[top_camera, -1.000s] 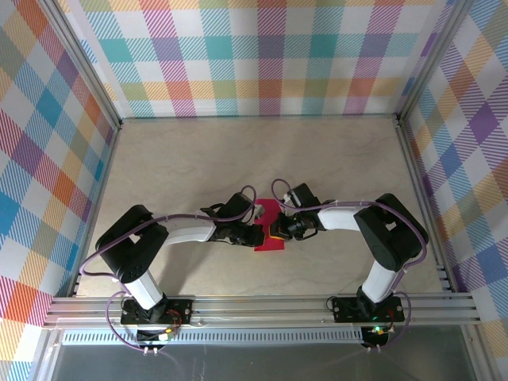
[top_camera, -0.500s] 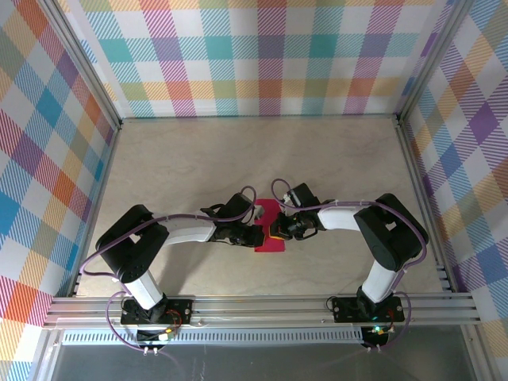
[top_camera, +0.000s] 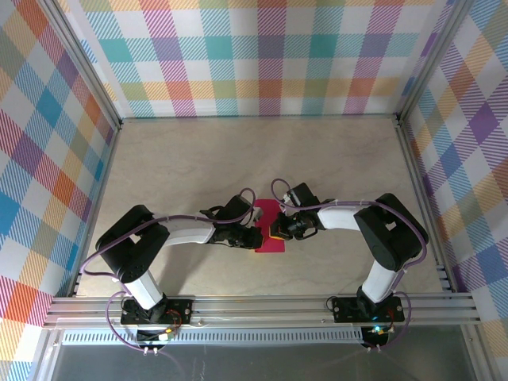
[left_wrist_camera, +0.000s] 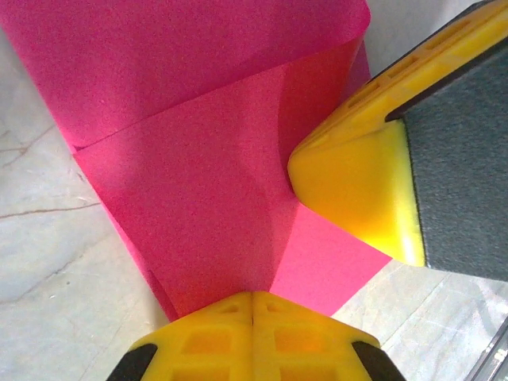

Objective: Fold a paper plane with a square sheet of paper (fold left side to right side)

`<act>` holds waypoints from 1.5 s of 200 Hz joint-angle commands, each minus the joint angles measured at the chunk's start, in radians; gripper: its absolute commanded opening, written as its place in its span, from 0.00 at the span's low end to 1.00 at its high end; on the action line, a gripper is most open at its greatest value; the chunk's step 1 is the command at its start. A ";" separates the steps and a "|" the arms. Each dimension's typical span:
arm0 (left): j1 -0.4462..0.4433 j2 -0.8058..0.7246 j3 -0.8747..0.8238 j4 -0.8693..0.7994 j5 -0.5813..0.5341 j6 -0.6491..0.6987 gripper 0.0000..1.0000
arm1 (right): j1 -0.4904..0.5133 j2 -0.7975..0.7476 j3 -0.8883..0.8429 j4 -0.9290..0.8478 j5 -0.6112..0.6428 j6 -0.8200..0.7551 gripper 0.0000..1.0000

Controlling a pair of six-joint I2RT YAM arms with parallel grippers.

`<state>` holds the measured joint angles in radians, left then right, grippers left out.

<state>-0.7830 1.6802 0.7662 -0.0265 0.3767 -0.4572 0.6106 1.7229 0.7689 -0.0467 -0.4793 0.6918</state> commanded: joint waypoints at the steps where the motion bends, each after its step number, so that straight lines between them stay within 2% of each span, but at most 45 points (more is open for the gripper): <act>1: -0.007 0.019 -0.048 -0.027 -0.010 -0.015 0.00 | 0.006 -0.040 0.000 -0.018 -0.011 -0.019 0.00; 53: -0.013 0.027 -0.054 -0.020 -0.022 -0.018 0.00 | 0.041 -0.086 0.004 0.005 -0.007 -0.007 0.00; 149: -0.014 0.038 -0.050 -0.024 -0.030 -0.017 0.00 | 0.069 -0.005 0.013 0.008 0.018 -0.001 0.00; 208: -0.015 0.041 -0.057 -0.041 -0.042 -0.009 0.00 | 0.067 0.010 0.044 -0.110 0.124 -0.059 0.00; 260: -0.013 0.053 -0.067 -0.032 -0.039 -0.005 0.00 | 0.027 0.014 0.058 -0.140 0.142 -0.081 0.00; 300: -0.014 0.058 -0.068 -0.026 -0.038 -0.006 0.00 | -0.046 0.026 0.072 -0.173 0.141 -0.122 0.00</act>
<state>-0.7841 1.6859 0.7418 0.0437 0.3840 -0.4717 0.6209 1.7218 0.8215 -0.1570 -0.4038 0.6182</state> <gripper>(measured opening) 0.050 0.050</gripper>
